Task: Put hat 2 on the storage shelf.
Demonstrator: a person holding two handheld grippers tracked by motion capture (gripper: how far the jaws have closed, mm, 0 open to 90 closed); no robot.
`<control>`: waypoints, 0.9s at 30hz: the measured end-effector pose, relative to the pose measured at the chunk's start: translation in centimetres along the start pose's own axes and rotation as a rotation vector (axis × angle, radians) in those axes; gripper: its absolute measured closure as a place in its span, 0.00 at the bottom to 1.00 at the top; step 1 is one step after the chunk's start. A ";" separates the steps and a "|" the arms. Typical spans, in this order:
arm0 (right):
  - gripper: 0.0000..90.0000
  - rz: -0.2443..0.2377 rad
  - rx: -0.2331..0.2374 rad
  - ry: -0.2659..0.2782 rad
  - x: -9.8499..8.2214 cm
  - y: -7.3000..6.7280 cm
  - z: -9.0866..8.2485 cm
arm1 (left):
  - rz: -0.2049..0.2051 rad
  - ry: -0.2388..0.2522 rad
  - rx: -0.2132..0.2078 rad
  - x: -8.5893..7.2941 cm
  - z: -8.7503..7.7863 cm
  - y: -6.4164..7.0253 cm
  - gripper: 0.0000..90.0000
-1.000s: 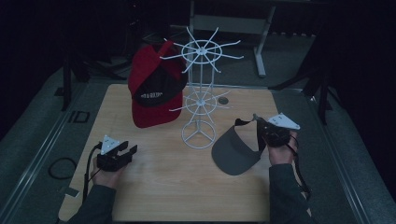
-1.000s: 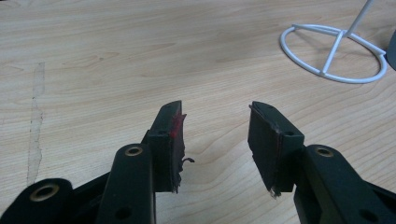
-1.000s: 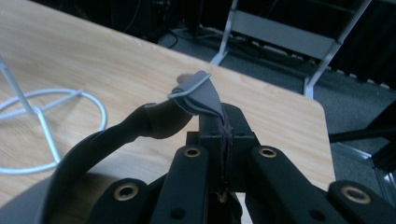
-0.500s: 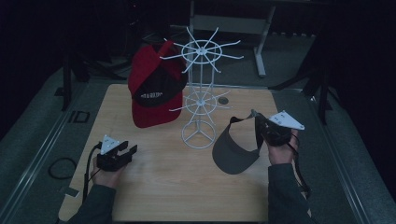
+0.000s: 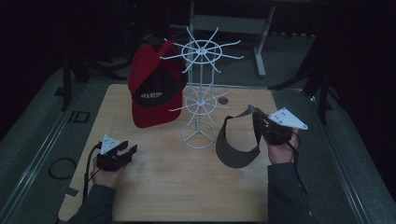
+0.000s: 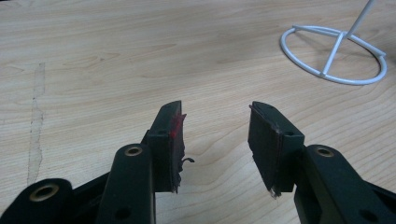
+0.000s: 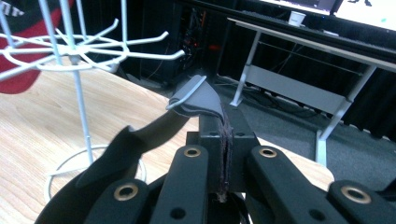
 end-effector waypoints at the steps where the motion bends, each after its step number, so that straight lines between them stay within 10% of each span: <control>1: 0.98 -0.004 0.004 0.004 0.2 0.0 0.0 | 0.000 0.001 0.000 0.0 0.0 0.0 0.62; 27: 0.98 -0.045 0.039 0.080 2.9 -0.8 -1.3 | 0.004 0.002 -0.002 0.0 0.0 0.1 0.62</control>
Point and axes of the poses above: each handheld gripper's, and its own axes: z roughly forward along the jaws, x roughly out of its top, y roughly to its right, the point moved 1 cm from there along z, roughly forward along the jaws, and after that the axes turned 12 degrees about y, right-handed, at the moved point
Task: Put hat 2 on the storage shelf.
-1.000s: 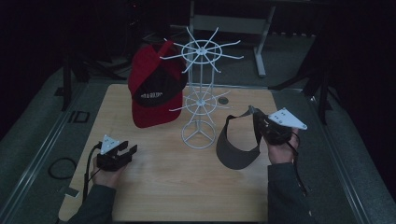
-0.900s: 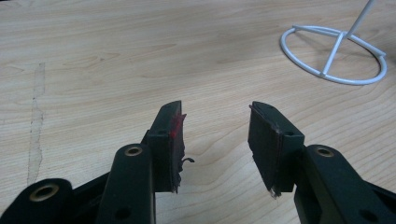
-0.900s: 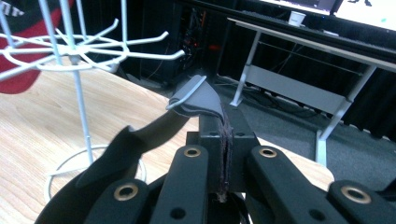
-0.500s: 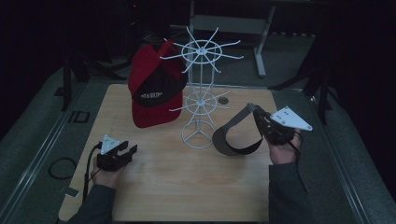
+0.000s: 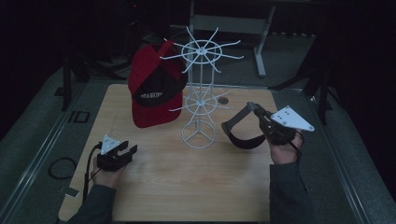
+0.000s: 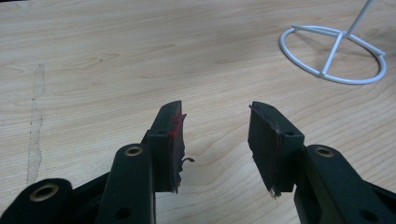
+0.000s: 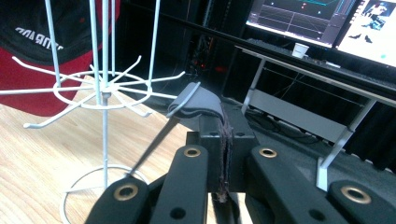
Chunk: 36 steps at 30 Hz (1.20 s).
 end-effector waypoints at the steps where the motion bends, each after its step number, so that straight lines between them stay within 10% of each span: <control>1: 0.98 -0.003 0.000 0.000 0.1 0.0 0.0 | 0.000 0.000 0.001 0.0 0.0 0.0 0.62; 36: 0.98 -0.013 0.052 0.118 5.0 -0.6 -0.4 | 0.001 0.006 0.006 0.1 -0.1 0.0 0.62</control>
Point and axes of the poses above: each handheld gripper's, and its own axes: z roughly forward along the jaws, x roughly out of its top, y roughly to its right, the point moved 1 cm from there along z, roughly forward along the jaws, and after that the axes turned 12 degrees about y, right-handed, at the moved point
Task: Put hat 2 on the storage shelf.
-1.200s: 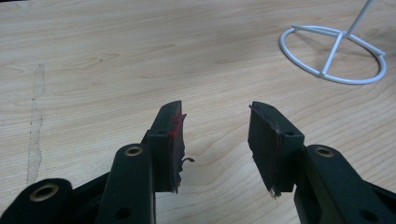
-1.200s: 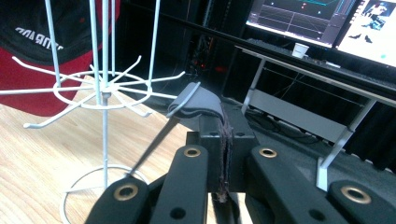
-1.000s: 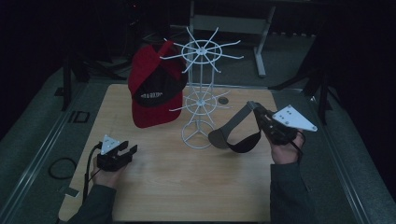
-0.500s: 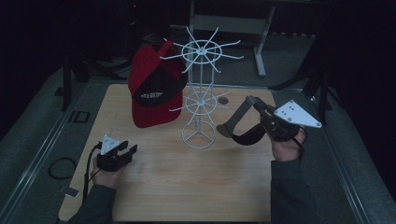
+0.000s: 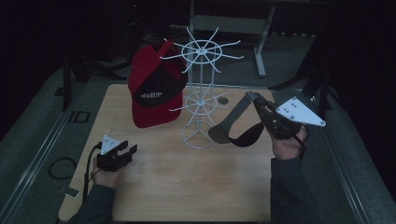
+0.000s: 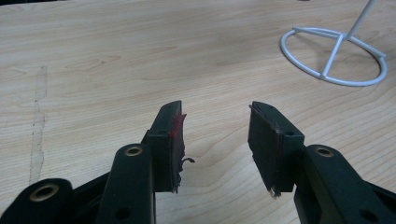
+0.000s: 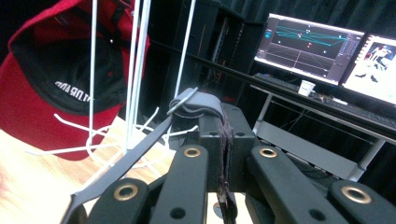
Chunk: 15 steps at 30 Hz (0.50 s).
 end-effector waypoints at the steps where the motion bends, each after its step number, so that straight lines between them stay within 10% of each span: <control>1: 0.98 0.002 0.000 0.003 0.1 0.0 0.0 | -0.001 0.001 0.001 0.0 0.0 0.0 0.62; 15: 0.98 0.004 0.003 0.031 1.5 0.2 0.3 | 0.000 -0.001 -0.001 0.0 0.0 0.0 0.62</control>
Point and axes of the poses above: each handheld gripper's, and its own axes: z roughly forward along the jaws, x roughly out of its top, y roughly to its right, the point moved 1 cm from there along z, roughly forward along the jaws, and after that the axes turned 12 degrees about y, right-handed, at the moved point
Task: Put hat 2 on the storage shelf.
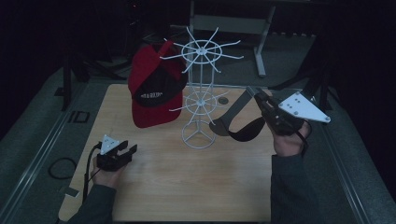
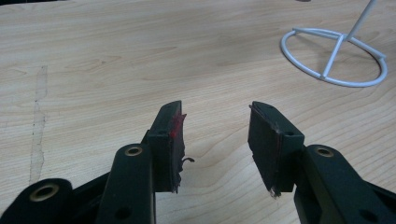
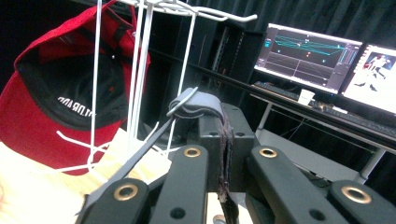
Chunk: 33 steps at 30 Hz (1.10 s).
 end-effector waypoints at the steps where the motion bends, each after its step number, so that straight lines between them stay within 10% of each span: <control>1: 0.98 -0.002 0.001 0.003 0.1 0.0 0.0 | 0.000 0.001 0.000 0.0 0.0 0.0 0.62; 33: 0.98 -0.022 0.020 0.057 3.1 0.4 0.4 | -0.003 0.005 0.000 0.0 0.0 0.0 0.62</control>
Point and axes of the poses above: each handheld gripper's, and its own axes: z roughly forward along the jaws, x roughly out of its top, y roughly to its right, the point moved 1 cm from there along z, roughly forward along the jaws, and after that the axes turned 12 degrees about y, right-handed, at the moved point
